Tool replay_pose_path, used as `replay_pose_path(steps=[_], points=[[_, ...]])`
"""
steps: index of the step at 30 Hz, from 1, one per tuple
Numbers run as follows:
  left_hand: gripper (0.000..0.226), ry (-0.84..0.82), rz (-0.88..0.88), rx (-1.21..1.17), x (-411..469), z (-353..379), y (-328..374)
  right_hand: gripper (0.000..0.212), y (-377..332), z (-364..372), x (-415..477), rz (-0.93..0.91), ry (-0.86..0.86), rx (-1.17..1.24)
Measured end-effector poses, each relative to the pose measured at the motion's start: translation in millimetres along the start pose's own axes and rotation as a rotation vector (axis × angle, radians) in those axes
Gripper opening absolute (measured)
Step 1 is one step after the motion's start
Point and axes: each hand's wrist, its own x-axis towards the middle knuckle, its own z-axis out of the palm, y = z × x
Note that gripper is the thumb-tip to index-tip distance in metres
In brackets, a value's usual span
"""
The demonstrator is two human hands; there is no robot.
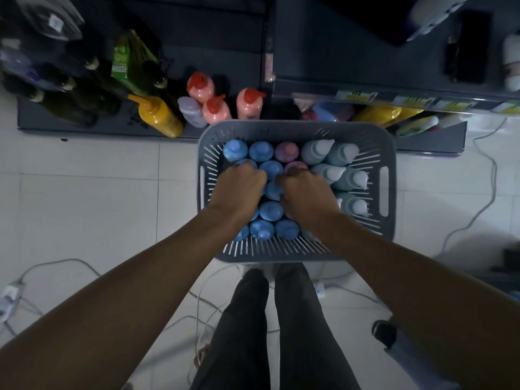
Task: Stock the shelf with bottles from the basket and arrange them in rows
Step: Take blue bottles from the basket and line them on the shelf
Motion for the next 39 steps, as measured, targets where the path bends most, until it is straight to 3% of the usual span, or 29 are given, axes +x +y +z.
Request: replay_pose_path(steps=[8, 15, 25, 34, 39], points=[[0.026, 0.064, 0.045, 0.018, -27, -100, 25, 0.017, 11, -111, -44, 0.070, 0.234, 0.110], [0.029, 0.252, 0.159, 0.005, -53, -210, 57, 0.014, 33, -212, -90, 0.141, 0.423, 0.113], [0.025, 0.410, 0.292, 0.074, -82, -330, 116, 0.031, 66, -327, -144, 0.272, 0.500, 0.035], [0.005, 0.566, 0.381, 0.170, -91, -384, 159, 0.028, 97, -389, -174, 0.283, 0.601, -0.095], [0.017, 0.608, 0.395, 0.156, -81, -410, 184, 0.026, 127, -412, -176, 0.275, 0.662, -0.092]])
